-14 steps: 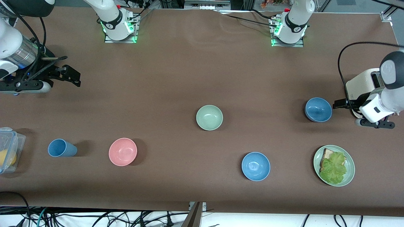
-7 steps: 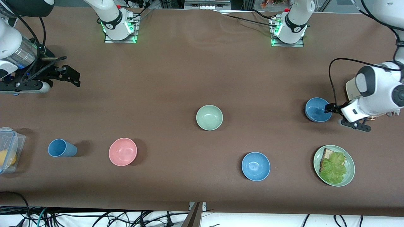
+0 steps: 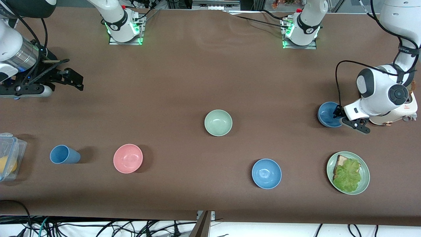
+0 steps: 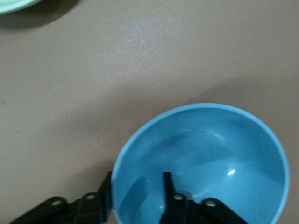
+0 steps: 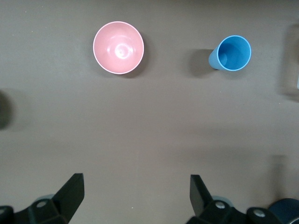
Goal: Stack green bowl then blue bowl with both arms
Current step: 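Lower the left gripper onto the blue bowl rim and grip it, then carry the blue bowl with the left gripper into the green bowl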
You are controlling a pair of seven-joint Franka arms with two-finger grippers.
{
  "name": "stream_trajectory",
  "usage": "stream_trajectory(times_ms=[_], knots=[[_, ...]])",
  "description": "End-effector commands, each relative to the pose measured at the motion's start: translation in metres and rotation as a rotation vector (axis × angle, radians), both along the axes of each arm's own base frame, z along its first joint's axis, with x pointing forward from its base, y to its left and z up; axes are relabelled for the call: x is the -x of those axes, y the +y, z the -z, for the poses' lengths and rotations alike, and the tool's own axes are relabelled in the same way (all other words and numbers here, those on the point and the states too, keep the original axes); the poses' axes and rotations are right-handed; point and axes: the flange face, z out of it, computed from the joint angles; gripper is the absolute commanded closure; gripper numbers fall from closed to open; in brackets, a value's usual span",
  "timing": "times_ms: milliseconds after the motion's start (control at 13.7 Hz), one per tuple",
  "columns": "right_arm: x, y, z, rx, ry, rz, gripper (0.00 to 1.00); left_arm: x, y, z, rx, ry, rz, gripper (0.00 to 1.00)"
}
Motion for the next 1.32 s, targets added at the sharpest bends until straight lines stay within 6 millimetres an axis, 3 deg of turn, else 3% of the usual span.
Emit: stream_trajectory(times_ms=[0,146,366,439,585,659,878,1098,1244], knots=[[0.0,-0.003,-0.005,0.0,0.007,0.004,0.0,-0.003,0.004,-0.006,-0.008,-0.011,0.042,1.0],[0.0,-0.003,-0.005,0.0,0.007,0.004,0.0,-0.007,0.004,-0.018,-0.01,-0.029,0.079,1.0],[0.0,-0.003,-0.005,0.0,0.005,0.004,0.0,-0.03,-0.008,-0.058,0.009,0.021,0.11,1.0],[0.0,-0.003,-0.005,0.0,0.005,0.004,0.0,-0.041,-0.022,-0.077,0.021,0.05,0.122,1.0],[0.0,-0.002,-0.005,0.0,0.005,0.004,0.0,-0.067,-0.068,-0.123,0.045,0.101,0.134,1.0],[0.0,-0.002,-0.005,0.0,0.005,0.004,0.0,-0.075,-0.093,-0.139,0.045,0.119,0.089,1.0],[0.0,0.001,-0.005,0.0,0.005,-0.001,0.0,-0.08,-0.205,-0.167,0.038,0.11,-0.003,1.0],[0.0,0.002,-0.005,0.0,0.005,0.001,0.0,-0.061,-0.346,-0.15,0.06,0.167,-0.154,1.0],[0.0,0.002,-0.006,0.0,0.003,0.002,0.0,-0.064,-0.421,-0.141,0.062,0.166,-0.259,1.0]])
